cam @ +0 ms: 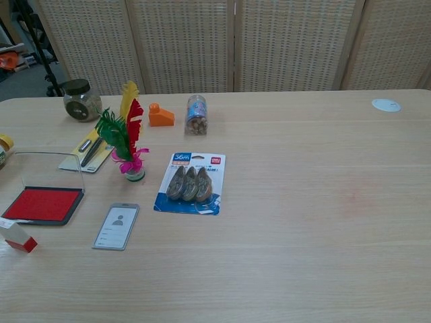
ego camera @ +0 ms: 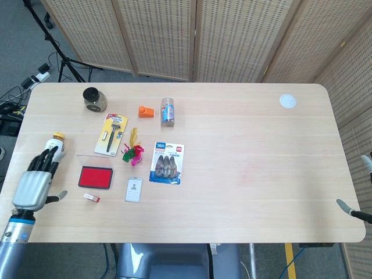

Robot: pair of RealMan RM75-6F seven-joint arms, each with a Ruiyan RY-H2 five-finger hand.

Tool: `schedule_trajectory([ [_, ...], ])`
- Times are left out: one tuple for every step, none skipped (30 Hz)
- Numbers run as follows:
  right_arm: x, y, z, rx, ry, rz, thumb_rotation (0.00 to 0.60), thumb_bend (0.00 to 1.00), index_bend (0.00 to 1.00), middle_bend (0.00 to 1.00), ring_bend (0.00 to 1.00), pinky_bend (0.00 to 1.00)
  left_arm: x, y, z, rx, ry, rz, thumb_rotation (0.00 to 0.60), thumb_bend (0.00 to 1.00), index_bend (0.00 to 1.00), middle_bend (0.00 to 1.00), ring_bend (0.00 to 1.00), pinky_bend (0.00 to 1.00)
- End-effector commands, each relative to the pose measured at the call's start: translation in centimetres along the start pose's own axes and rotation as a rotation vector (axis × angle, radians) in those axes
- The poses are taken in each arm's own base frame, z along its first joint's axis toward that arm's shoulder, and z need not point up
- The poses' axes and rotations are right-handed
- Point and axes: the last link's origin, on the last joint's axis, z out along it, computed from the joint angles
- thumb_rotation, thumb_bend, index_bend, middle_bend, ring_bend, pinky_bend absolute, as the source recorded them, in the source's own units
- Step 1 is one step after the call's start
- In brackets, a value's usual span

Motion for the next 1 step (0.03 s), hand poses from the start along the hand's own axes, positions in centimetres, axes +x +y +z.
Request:
schedule_trajectory([
  [-0.01,-0.02,0.00,0.001,0.001,0.000,0.600,0.00,0.02,0.00,0.00,0.00,0.34,-1.98,-0.90,0.070,0.054,-0.034,0.600,0.10,0.00,0.00,0.00,0.00],
])
